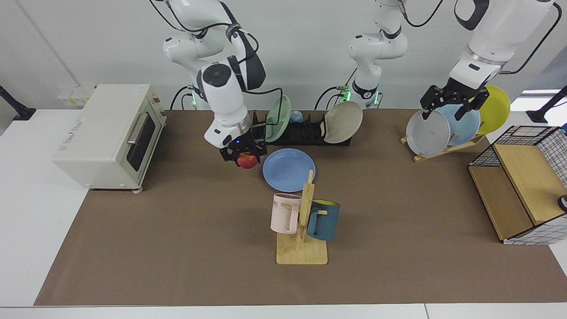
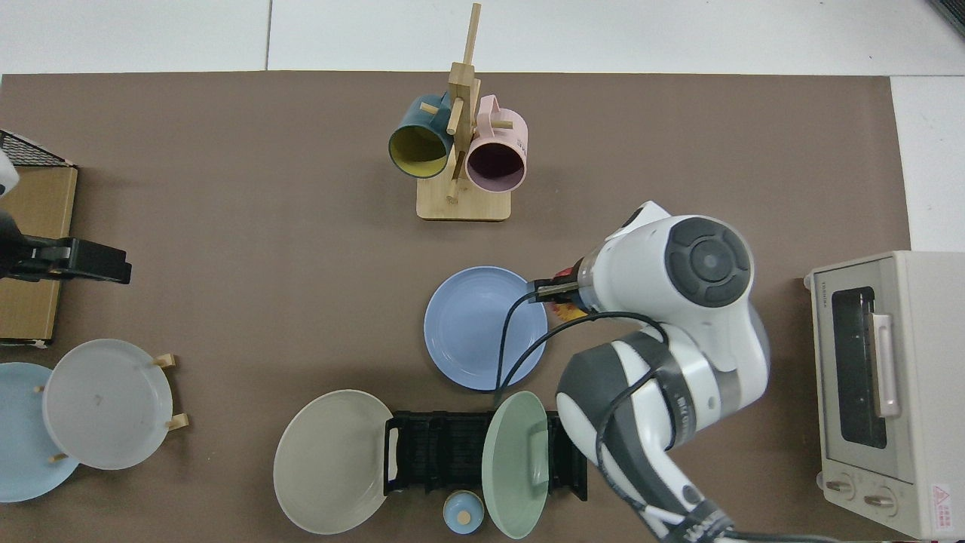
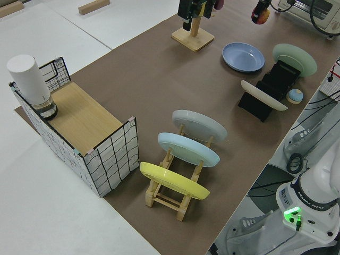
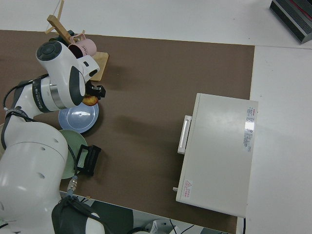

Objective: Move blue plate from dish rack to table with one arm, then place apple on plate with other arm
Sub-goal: 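Carry the red apple over the light blue plate with the right gripper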

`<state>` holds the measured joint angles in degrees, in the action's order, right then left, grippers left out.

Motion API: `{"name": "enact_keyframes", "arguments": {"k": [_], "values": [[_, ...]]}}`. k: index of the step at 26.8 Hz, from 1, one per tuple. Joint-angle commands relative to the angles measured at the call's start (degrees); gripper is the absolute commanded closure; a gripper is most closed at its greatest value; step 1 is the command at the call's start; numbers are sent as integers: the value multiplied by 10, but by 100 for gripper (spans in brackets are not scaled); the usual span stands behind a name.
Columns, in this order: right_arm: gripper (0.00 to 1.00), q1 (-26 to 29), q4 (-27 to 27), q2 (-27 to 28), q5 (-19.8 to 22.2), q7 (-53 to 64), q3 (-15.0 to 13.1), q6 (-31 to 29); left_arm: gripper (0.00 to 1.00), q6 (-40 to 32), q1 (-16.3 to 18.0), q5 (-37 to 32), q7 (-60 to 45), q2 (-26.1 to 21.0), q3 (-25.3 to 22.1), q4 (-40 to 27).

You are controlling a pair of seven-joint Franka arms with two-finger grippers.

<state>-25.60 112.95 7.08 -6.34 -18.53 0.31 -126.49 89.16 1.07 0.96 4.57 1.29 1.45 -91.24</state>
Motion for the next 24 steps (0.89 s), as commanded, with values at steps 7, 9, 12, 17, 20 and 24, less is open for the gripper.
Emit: {"name": "enact_keyframes", "arguments": {"k": [7, 9, 12, 17, 20, 24], "values": [[100, -117, 10, 66, 111, -216, -5, -105, 0, 17, 0, 4, 21, 7, -9, -17], [100, -123, 7, 79, 112, -225, -5, -111, 0, 15, 0, 4, 21, 8, -9, -17], [100, -123, 9, 84, 112, -223, -3, -114, 0, 14, 0, 4, 21, 8, -8, -17], [100, -125, 9, 99, 111, -223, -3, -116, 0, 14, -1, 4, 19, 8, -8, -17], [100, -123, 9, 108, 109, -220, -3, -128, 0, 15, -1, 5, 20, 7, -8, -17], [100, -125, 10, 113, 103, -219, -3, -135, 0, 13, -1, 7, 20, 7, -8, -17]]}}
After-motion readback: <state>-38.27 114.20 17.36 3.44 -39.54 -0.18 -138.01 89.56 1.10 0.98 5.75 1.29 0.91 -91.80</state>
